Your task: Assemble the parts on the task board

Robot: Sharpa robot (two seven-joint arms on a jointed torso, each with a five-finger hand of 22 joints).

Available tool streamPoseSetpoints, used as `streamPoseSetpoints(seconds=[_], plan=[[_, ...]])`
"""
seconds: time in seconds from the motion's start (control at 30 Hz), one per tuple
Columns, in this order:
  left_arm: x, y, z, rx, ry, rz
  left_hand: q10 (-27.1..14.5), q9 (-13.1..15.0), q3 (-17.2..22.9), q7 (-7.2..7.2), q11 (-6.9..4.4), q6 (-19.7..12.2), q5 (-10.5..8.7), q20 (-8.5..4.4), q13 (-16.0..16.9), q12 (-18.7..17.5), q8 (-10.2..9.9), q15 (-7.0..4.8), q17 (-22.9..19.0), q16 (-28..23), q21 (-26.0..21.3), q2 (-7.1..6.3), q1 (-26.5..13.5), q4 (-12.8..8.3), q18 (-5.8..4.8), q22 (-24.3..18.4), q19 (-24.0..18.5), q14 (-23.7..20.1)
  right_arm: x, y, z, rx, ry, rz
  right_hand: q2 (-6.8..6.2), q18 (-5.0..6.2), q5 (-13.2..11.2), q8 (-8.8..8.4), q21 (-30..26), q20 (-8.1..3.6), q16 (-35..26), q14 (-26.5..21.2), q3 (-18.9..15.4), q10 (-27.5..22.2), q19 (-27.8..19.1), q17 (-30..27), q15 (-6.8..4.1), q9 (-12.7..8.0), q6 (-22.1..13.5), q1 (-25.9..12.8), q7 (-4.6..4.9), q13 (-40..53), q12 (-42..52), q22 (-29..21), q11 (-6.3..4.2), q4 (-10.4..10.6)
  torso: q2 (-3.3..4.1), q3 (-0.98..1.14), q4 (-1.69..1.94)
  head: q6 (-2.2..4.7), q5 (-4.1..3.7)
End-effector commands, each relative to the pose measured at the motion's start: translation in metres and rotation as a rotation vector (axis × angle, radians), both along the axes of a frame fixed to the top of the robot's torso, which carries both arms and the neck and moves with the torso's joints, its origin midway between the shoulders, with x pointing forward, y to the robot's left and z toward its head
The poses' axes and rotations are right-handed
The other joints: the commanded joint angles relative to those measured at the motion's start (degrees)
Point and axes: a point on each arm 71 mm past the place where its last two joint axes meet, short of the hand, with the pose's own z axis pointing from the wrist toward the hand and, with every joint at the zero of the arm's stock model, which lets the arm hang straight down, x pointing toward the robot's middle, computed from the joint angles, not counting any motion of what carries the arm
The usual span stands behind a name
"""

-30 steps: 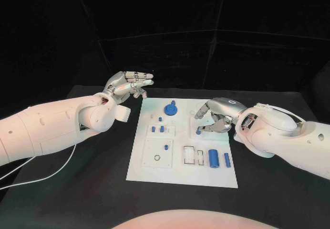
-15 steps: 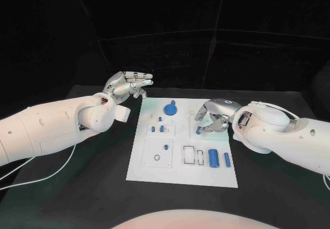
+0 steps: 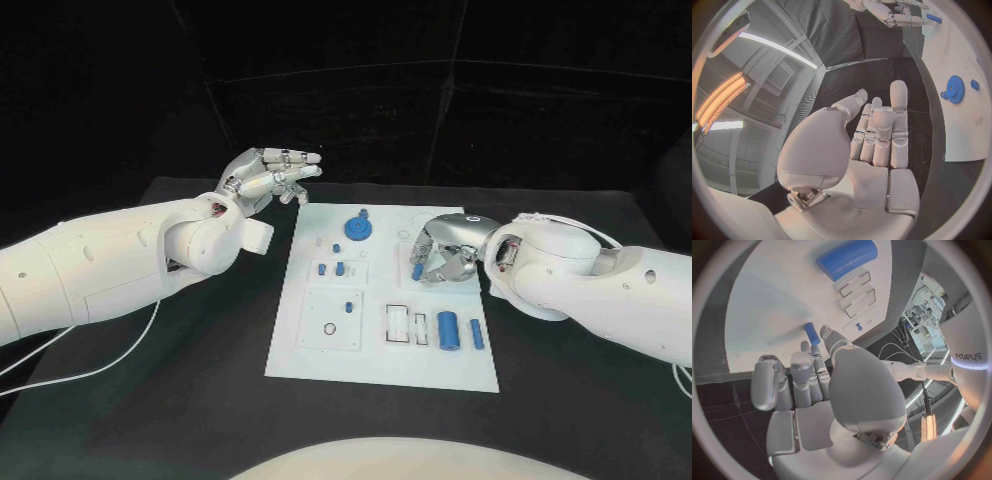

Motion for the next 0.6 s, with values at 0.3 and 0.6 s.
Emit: streamPoseSetpoints(seconds=[0.3,0.6], plan=[[0.0001,-0.0006,0.0013,-0.009,-0.001,-0.01,-0.56,-0.07,-0.36,0.06,0.04,-0.14,-0.11,-0.02,-0.07,0.35,0.24,0.08,-0.07,-0.19,-0.26,0.29,0.42,0.0,0.79,-0.09,-0.41,-0.46,0.0043,0.0031,-0.0032,-0.013,-0.001,-0.009,3.22,-0.02,-3.96,0.49,2.35,-0.41,1.31,1.12,5.48,4.45,1.93,0.81,-0.43,0.12,3.2,1.37,0.02,-0.2,-0.26,3.25,-0.49,-0.05,0.01,0.0,-0.03,-0.12,-0.01],[0.0,-0.0001,0.0012,-0.008,0.0,-0.009,-0.56,-0.07,-0.36,0.06,0.04,-0.14,-0.11,-0.02,-0.07,0.35,0.24,0.08,-0.07,-0.19,-0.26,0.29,0.42,0.0,0.79,-0.09,-0.41,-0.46,0.0067,0.0053,-0.0072,-0.015,-0.007,-0.024,3.2,-0.6,-4.85,0.69,4.43,-0.69,2.81,1.59,8.45,6.31,3.06,2.44,-0.69,0.17,4.88,1.13,-0.11,-0.16,-1.16,5.56,-0.8,-0.27,0.01,0.02,0.01,-0.33,-0.1]])
